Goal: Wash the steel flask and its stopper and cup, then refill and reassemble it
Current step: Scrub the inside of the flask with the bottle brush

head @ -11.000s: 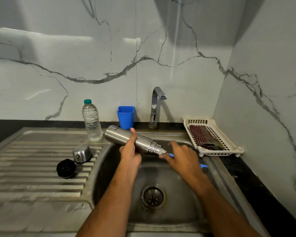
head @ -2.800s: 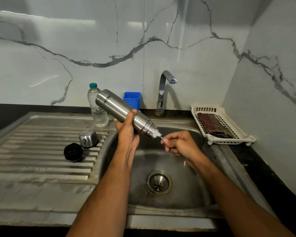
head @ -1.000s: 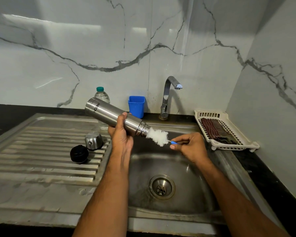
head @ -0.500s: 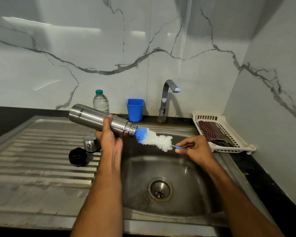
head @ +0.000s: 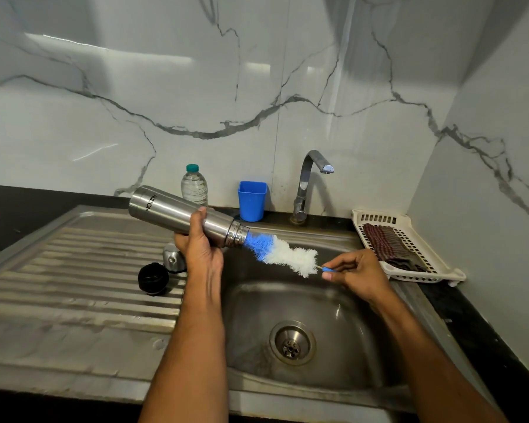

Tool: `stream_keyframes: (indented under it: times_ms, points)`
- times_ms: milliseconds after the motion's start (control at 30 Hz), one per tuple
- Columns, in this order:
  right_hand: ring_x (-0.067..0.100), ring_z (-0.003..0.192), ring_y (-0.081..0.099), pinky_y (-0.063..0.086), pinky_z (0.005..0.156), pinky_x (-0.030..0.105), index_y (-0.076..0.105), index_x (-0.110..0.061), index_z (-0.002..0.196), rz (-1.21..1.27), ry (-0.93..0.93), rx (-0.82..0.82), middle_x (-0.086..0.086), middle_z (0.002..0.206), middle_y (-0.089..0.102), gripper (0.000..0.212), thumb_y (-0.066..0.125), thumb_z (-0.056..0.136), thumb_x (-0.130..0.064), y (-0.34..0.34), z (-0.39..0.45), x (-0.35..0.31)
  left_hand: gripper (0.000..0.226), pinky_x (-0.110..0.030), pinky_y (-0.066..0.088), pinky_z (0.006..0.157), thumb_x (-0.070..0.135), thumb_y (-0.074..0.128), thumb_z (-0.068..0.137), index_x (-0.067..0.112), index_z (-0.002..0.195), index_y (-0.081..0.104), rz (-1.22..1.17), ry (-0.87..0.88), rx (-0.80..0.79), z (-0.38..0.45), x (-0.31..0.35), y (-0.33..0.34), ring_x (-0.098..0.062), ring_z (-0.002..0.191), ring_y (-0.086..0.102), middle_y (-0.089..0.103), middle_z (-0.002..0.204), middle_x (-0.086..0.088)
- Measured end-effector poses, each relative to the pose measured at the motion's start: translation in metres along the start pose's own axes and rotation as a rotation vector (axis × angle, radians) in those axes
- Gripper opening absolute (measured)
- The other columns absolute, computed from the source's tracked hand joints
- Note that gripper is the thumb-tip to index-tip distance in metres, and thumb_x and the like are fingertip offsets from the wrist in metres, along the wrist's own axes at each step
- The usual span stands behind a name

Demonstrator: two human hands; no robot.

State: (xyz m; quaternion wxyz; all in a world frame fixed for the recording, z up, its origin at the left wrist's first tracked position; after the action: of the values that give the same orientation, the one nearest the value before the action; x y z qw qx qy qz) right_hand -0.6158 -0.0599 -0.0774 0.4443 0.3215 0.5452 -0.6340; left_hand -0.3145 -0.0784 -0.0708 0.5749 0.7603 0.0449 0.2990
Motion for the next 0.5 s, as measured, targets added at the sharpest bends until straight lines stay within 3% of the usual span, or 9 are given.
stream_keyframes:
  times_ms: [167,333,500]
  points:
    - [0.006,0.062,0.07,0.053,0.06,0.013,0.079,-0.011,0.078,0.012,0.019,-0.011,-0.001,0.07,0.077,0.025,0.086,0.068,0.011,-0.002,0.0,0.001,0.064,-0.042,0.062,0.066,0.005,0.08,0.081,0.02,0.137,0.052,0.013,0.003,0.011,-0.001,0.001,0.0,-0.026,0.111,0.07,0.068,0.124,-0.008]
    - [0.006,0.061,0.07,0.051,0.057,0.013,0.079,-0.011,0.078,-0.026,0.044,0.001,0.0,0.069,0.076,0.025,0.086,0.068,0.01,-0.01,-0.001,0.003,0.065,-0.052,0.062,0.08,0.006,0.082,0.079,0.02,0.135,0.051,0.02,0.007,0.021,0.002,0.003,-0.002,-0.027,0.111,0.07,0.068,0.126,-0.009]
    - [0.012,0.065,0.072,0.056,0.063,0.017,0.08,-0.012,0.077,-0.12,0.076,0.052,0.002,0.07,0.077,0.025,0.087,0.067,0.009,-0.028,-0.003,0.009,0.071,-0.056,0.06,0.086,0.007,0.083,0.078,0.019,0.135,0.044,-0.06,0.084,0.055,0.015,0.017,-0.01,-0.029,0.108,0.072,0.066,0.127,-0.013]
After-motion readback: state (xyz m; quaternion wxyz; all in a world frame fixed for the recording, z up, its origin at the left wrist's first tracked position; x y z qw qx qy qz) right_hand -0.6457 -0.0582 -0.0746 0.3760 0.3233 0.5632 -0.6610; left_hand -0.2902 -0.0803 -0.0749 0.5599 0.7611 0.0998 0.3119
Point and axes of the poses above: each hand's wrist, its own z-axis towards the middle knuckle, its own y-axis out of the palm, x = y × z, the point moved 2 cm from there along z, towards the middle knuckle
